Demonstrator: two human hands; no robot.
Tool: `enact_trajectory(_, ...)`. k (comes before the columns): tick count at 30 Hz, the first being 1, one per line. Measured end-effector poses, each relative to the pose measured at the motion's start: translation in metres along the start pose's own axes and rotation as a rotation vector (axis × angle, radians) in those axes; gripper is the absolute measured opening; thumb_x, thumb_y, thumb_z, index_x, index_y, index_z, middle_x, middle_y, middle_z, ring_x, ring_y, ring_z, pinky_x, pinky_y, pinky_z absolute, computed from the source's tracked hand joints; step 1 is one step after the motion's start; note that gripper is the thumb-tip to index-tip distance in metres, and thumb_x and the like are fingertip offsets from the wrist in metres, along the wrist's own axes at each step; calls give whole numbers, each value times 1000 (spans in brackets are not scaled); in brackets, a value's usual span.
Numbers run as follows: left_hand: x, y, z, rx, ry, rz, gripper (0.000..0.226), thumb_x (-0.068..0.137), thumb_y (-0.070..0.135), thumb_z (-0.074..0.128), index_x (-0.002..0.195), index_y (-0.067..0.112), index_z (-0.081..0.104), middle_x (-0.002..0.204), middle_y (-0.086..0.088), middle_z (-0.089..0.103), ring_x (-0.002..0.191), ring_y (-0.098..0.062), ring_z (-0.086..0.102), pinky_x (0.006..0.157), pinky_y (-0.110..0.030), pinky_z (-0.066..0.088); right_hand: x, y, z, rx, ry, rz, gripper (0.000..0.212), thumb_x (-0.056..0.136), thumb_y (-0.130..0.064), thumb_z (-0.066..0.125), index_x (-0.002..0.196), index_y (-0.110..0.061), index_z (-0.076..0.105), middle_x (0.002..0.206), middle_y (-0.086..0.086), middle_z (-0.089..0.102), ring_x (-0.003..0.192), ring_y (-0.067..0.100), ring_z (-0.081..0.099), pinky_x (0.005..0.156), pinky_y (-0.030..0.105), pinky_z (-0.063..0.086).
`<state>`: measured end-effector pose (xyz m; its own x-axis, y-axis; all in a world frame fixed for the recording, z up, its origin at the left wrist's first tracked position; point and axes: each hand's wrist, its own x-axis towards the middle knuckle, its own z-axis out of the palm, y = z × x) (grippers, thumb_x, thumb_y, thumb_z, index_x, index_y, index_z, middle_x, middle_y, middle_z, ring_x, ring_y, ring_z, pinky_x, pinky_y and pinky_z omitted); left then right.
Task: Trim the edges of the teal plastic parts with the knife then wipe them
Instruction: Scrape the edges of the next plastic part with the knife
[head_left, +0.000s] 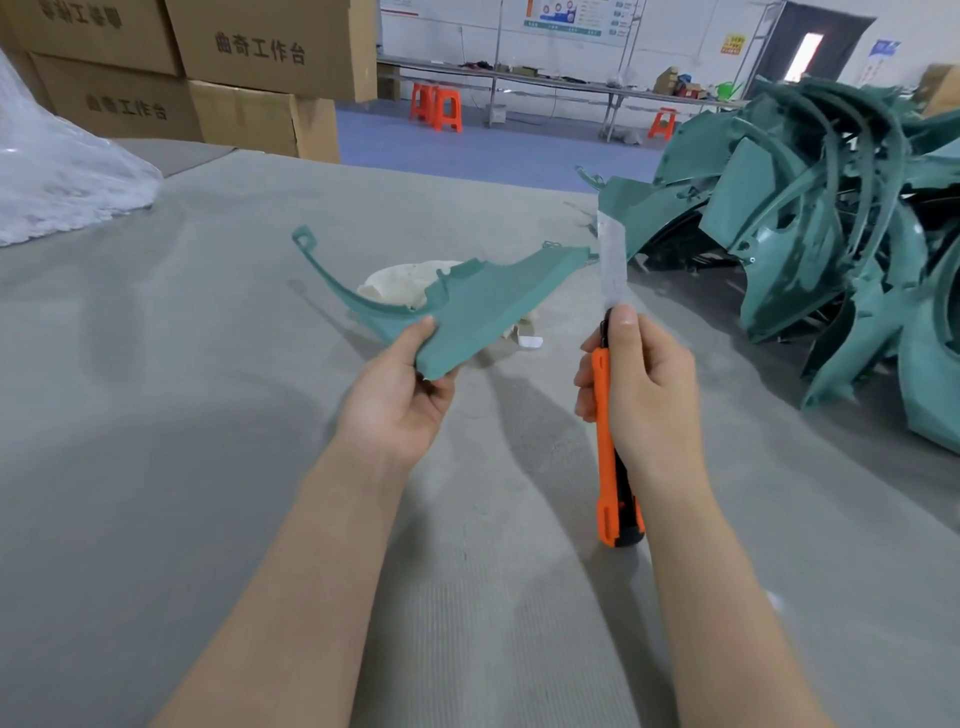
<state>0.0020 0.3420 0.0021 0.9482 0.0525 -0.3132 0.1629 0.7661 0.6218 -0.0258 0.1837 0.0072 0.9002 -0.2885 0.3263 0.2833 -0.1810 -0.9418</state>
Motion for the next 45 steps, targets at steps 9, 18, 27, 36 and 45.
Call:
enact_trajectory(9, -6, -2, 3, 29, -30, -30, 11, 92, 8, 57, 81, 10, 59, 56, 1, 65, 40, -4, 55, 34, -10, 35, 6, 12, 0, -69, 39, -93, 42, 101, -37, 43, 68, -14, 54, 54, -5, 53, 47, 10, 49, 46, 22, 43)
enact_trajectory(18, -4, -2, 1, -13, -38, -53, 11, 93, 6, 56, 82, 7, 59, 58, -1, 64, 42, -5, 55, 37, -10, 40, 3, 15, 5, -127, -94, -150, 39, 100, -38, 47, 63, -24, 52, 52, -6, 52, 43, 10, 48, 45, 26, 43)
enact_trajectory(27, -2, -3, 0, -60, -53, -31, 17, 95, 5, 51, 79, 5, 57, 59, -1, 57, 41, -4, 52, 38, -11, 42, -9, 16, 18, -302, -309, -282, 37, 95, -45, 45, 68, -20, 54, 59, 5, 57, 46, 17, 52, 51, 38, 47)
enact_trajectory(36, -4, -3, 1, -81, -30, 71, 20, 95, 5, 50, 78, 8, 58, 67, -2, 60, 53, -8, 56, 41, -14, 44, -18, 13, 23, -380, -587, -302, 38, 97, -38, 52, 72, -9, 56, 59, 13, 54, 51, 24, 49, 55, 44, 47)
enact_trajectory(45, 1, -3, 3, -103, -19, 146, 14, 99, 11, 46, 100, 7, 59, 84, -6, 66, 66, -12, 66, 57, -21, 56, -14, 9, 15, -188, -425, -172, 45, 84, -58, 49, 71, -16, 58, 54, 2, 56, 44, 13, 52, 49, 33, 47)
